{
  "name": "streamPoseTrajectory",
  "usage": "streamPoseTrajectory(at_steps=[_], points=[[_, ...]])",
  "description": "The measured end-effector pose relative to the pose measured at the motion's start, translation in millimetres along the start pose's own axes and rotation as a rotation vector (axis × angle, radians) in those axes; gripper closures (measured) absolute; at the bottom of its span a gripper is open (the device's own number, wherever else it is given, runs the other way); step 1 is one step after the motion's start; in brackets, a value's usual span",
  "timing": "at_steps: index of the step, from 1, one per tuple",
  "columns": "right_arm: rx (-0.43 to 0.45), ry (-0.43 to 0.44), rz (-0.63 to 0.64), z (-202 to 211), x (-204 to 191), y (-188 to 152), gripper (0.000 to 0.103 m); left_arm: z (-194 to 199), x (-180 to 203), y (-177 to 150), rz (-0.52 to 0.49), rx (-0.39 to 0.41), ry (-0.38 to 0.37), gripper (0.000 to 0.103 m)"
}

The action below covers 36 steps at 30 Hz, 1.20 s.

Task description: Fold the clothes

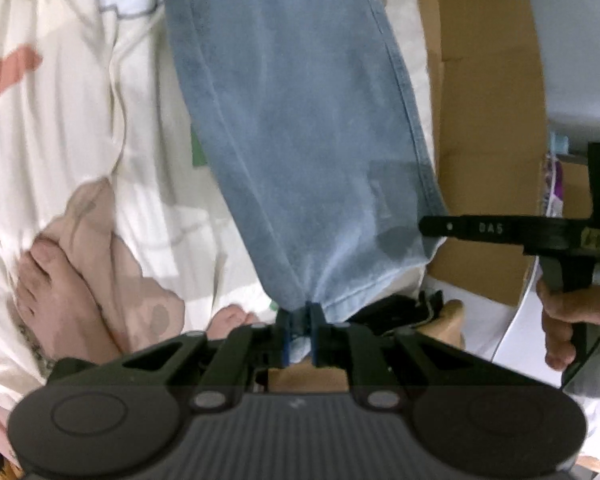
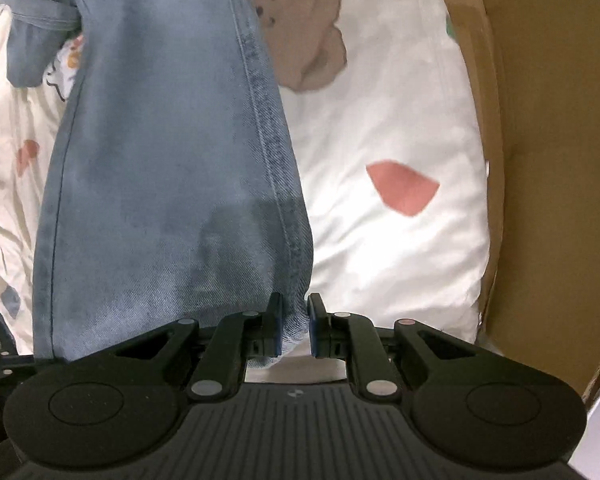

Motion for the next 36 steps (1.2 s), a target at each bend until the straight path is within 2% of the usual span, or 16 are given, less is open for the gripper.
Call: streamPoseTrajectory(at_steps=[8, 17, 18, 19, 20, 21, 25, 27, 29, 32, 36], points=[[0.031, -0.036, 0.010, -25.8, 19.6, -4.2, 0.092, -17.4, 11.3, -3.8, 0.020, 0.020, -0.030, 0.094], [0.077, -0.091, 0.023, -55.2, 49.6, 9.1, 0.090, -69.7, 4.5, -3.4, 0.041, 0.048, -0.062, 0.093], [0.088, -0.095, 0.013, -60.8, 54.0, 10.6, 0.089, -79.1, 0.6, -0.3, 0.045, 0.049, -0.045, 0.092], [0.098, -0.098, 0.003, -66.3, 58.5, 11.9, 0.075, -88.0, -6.2, 2.5, 0.055, 0.044, -0.019, 0.091], [0.099, -0.104, -0.021, -72.3, 64.4, 10.3, 0.066, -93.3, -12.9, 5.0, 0.075, 0.039, 0.003, 0.087], [0.086, -0.117, -0.042, -77.6, 72.0, 6.5, 0.065, -95.0, -19.2, 7.5, 0.087, 0.035, 0.012, 0.085], [0.117, -0.073, -0.066, -75.6, 81.4, -10.6, 0.064, -84.8, -36.3, 16.9, 0.082, 0.054, 0.054, 0.081], [0.139, -0.046, -0.063, -71.6, 83.4, -17.8, 0.063, -75.9, -39.7, 24.7, 0.062, 0.066, 0.065, 0.065], [0.156, -0.017, -0.067, -73.5, 83.8, -19.2, 0.062, -71.0, -43.7, 32.7, 0.047, 0.077, 0.072, 0.059], [0.174, 0.020, -0.037, -83.4, 76.2, -13.4, 0.062, -75.9, -49.7, 39.7, 0.048, 0.068, 0.075, 0.058], [0.174, 0.011, 0.037, -107.2, 69.0, -0.4, 0.062, -93.9, -57.1, 37.1, 0.032, 0.037, 0.104, 0.058]])
Point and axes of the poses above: each gripper's, at about its wrist camera, not at the fingertips, and z roughly against the way its jaws point, x to its right, y to its top, the point moved 10 cm from there along -z, roughly the way its jaws point, and after that the axes turned 6 degrees about z, right-handed, at the moved point
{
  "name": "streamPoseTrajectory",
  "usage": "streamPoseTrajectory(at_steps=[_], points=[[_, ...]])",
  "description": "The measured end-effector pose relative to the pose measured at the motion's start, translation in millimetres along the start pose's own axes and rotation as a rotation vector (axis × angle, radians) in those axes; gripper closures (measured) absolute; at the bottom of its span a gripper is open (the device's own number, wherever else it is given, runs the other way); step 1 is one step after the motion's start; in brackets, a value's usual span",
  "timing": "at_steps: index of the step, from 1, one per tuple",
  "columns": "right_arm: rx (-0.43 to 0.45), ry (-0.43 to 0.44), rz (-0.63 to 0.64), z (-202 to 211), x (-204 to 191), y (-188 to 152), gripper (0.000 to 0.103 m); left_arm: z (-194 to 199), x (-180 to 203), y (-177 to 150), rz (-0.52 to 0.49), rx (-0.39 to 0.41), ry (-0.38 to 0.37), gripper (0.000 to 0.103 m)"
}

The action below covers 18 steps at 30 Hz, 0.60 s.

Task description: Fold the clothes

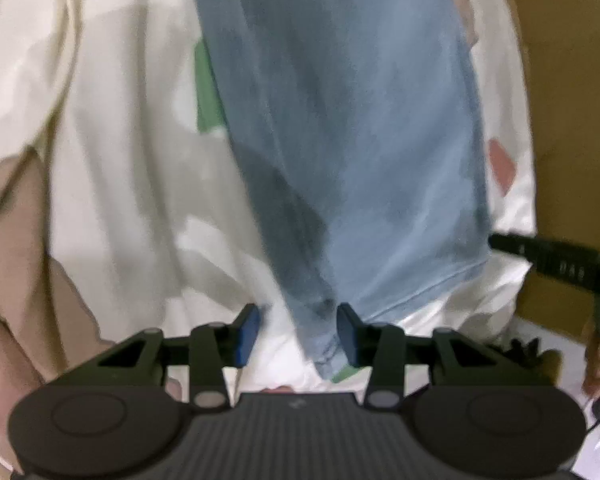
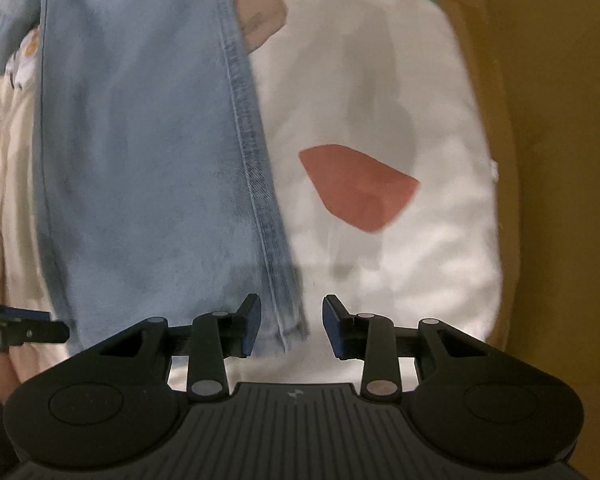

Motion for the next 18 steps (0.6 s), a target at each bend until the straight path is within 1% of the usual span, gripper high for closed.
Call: streamPoseTrajectory(at_steps=[4, 6, 7, 8, 9, 10, 11, 14, 15, 16, 18], points=[[-0.008, 0.002, 0.075, -25.2, -7.5, 7.0, 0.062, -8.5, -6.2, -2.9, -0.027, 0.009, -0.002, 0.059], [0.002, 0.009, 0.114, -28.4, -14.9, 8.7, 0.062, -9.4, -5.8, -2.2, -0.033, 0.021, -0.003, 0.062], [-0.004, 0.016, 0.118, -27.7, -16.7, 8.1, 0.068, -9.8, -5.7, -1.9, -0.036, 0.027, -0.003, 0.064], [-0.009, 0.023, 0.123, -27.0, -18.5, 7.6, 0.084, -8.1, -5.2, -2.5, -0.033, 0.025, -0.010, 0.071], [-0.015, 0.029, 0.128, -26.2, -20.2, 7.0, 0.090, -6.2, -4.8, -3.2, -0.030, 0.023, -0.017, 0.079], [-0.021, 0.029, 0.133, -23.6, -20.1, 6.2, 0.093, -5.4, -5.0, -5.5, -0.029, 0.017, -0.029, 0.083], [-0.023, 0.032, 0.133, -19.7, -19.9, 6.3, 0.094, -2.3, -4.3, -6.9, -0.031, 0.010, -0.038, 0.087], [-0.042, 0.027, 0.135, -6.4, -18.9, 8.0, 0.095, 4.1, -2.2, -8.7, -0.044, -0.004, -0.049, 0.092], [-0.047, 0.013, 0.136, -2.5, -16.8, 9.3, 0.095, 6.6, -3.4, -11.2, -0.052, -0.011, -0.045, 0.101], [-0.051, 0.000, 0.136, 1.5, -14.6, 10.6, 0.095, 9.4, -4.9, -13.8, -0.060, -0.019, -0.041, 0.101], [-0.060, -0.027, 0.136, 9.4, -10.2, 13.2, 0.095, 11.9, -1.6, -23.0, -0.073, -0.054, -0.080, 0.103]])
Point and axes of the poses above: each gripper's, at about its wrist camera, not at the fingertips, and z roughly against the way its jaws point, x to its right, y to its top, the point moved 10 cm from there along -z, roughly the way its jaws point, and after that the axes turned 6 degrees about z, right-handed, at the moved point
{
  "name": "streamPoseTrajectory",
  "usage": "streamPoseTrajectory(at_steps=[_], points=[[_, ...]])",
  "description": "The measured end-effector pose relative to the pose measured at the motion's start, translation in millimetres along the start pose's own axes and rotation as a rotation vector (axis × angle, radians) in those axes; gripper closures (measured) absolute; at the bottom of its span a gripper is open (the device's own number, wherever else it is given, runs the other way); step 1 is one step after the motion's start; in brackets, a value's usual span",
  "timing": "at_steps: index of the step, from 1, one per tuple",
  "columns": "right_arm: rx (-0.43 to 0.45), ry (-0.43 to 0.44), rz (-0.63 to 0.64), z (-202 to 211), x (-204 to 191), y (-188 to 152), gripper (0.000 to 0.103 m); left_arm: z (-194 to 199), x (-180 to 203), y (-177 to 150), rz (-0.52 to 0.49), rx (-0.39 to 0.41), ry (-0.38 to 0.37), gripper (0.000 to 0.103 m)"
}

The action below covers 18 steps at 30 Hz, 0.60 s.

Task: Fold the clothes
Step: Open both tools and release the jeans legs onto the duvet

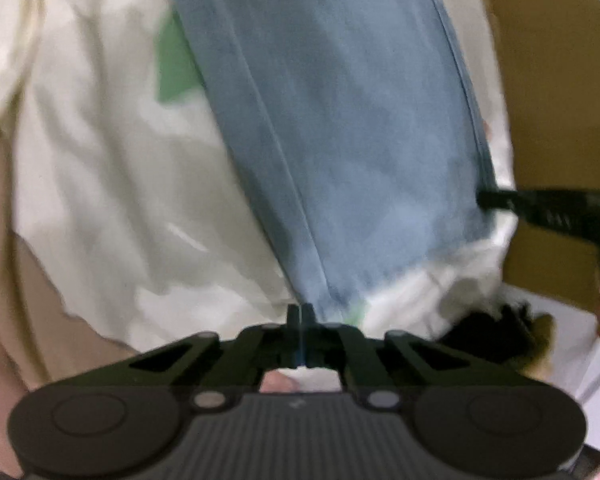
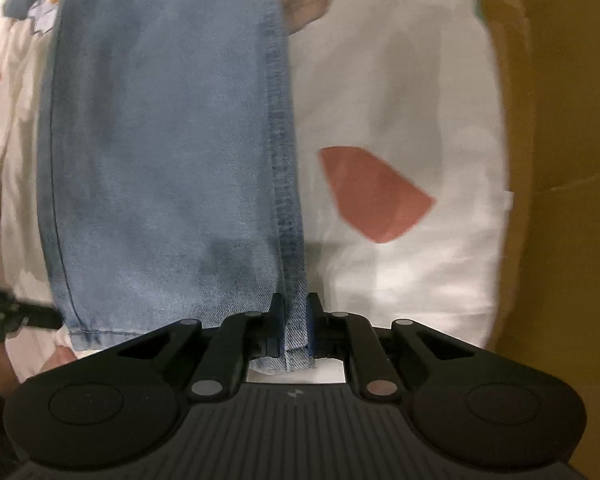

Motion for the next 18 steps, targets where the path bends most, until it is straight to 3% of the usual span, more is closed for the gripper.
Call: streamPoseTrajectory(at_steps=[3, 6, 8, 10, 18], points=[[-0.023, -0.024, -0.037, 0.5, 7.4, 2.0, 0.095, 1.4, 0.0, -9.1, -0.038, -0.005, 0.006, 0.103], [-0.065, -0.053, -0.025, -9.4, 5.4, 3.4, 0.095, 2.9, -13.2, -7.9, 0.004, -0.020, 0.019, 0.103], [-0.112, -0.075, -0.056, -21.3, 6.5, 3.8, 0.087, 9.6, -18.6, -2.4, 0.006, -0.022, 0.032, 0.103], [-0.163, -0.125, -0.143, -26.3, 14.6, 5.5, 0.074, 25.4, -25.4, 10.8, 0.002, -0.007, 0.044, 0.100], [-0.124, -0.093, -0.219, 32.9, -13.9, 21.7, 0.072, 141.2, -63.9, 82.2, 0.030, 0.128, 0.147, 0.086]])
Point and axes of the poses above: each gripper's, at about its wrist camera, not at the fingertips, and z roughly against the way its jaws point, x to its right, y to its top, the point moved 10 cm from there along -z, roughly the way its jaws point, and after that the axes turned 6 degrees about z, right-handed, at the moved point
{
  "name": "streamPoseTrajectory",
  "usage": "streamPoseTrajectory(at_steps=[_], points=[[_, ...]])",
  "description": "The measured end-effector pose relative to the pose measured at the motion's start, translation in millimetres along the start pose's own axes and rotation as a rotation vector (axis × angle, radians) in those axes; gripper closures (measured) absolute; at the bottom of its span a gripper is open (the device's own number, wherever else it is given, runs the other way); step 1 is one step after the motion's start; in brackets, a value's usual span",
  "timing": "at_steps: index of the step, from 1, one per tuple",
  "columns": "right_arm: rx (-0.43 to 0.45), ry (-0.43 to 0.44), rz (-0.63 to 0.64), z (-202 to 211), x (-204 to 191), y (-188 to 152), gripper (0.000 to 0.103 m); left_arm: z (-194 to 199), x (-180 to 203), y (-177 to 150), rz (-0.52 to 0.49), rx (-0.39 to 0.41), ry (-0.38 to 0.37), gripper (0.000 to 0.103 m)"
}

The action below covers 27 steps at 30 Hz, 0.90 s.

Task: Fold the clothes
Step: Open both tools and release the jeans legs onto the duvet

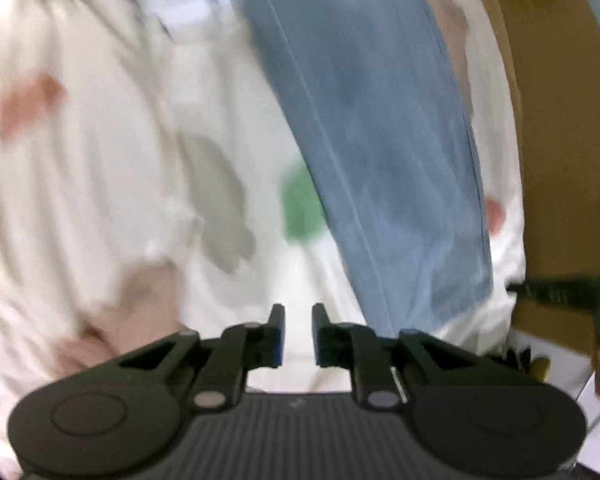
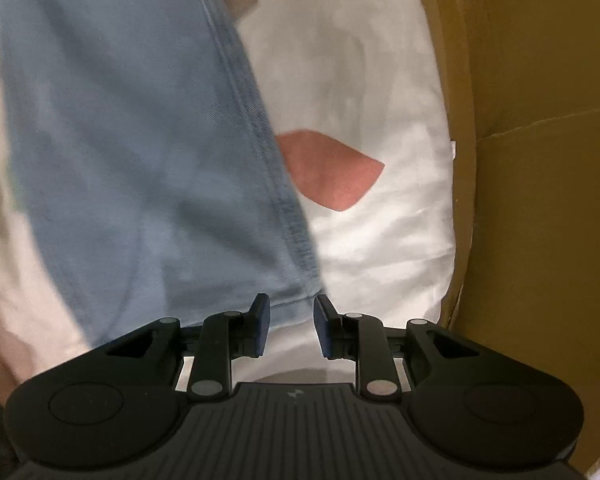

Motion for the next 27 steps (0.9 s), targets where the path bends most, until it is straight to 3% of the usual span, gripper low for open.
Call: streamPoseTrajectory(at_steps=[3, 8, 11, 15, 18, 21, 27], points=[[0.055, 0.042, -0.031, 33.6, -2.5, -4.4, 0.068, 43.9, -16.1, 35.5, 0.011, 0.061, 0.040, 0.069], [0.120, 0.080, -0.031, 77.9, -40.4, 18.2, 0.065, 87.9, -39.1, 76.9, 0.054, 0.135, 0.080, 0.068], [0.153, 0.085, -0.024, 100.2, -68.8, 39.9, 0.064, 97.7, -49.4, 99.1, 0.093, 0.180, 0.072, 0.061], [0.168, 0.085, -0.011, 118.5, -110.4, 69.0, 0.063, 104.9, -81.0, 128.9, 0.142, 0.205, 0.048, 0.064], [0.164, 0.075, 0.002, 133.5, -147.6, 91.4, 0.063, 110.8, -102.3, 142.1, 0.162, 0.170, 0.047, 0.068], [0.160, 0.114, -0.060, 152.7, -183.4, 110.4, 0.063, 122.4, -111.9, 157.0, 0.168, 0.183, -0.019, 0.068], [0.251, 0.133, -0.075, 184.6, -241.8, 150.3, 0.062, 134.5, -126.3, 178.1, 0.172, 0.164, -0.026, 0.067]])
Point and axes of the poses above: each gripper's, at about its wrist camera, not at the fingertips, and z roughly against the way its jaws point, x to its right, y to its top, the point moved 10 cm from there along -z, roughly the way its jaws point, and after that the axes turned 6 degrees about z, right-handed, at the moved point
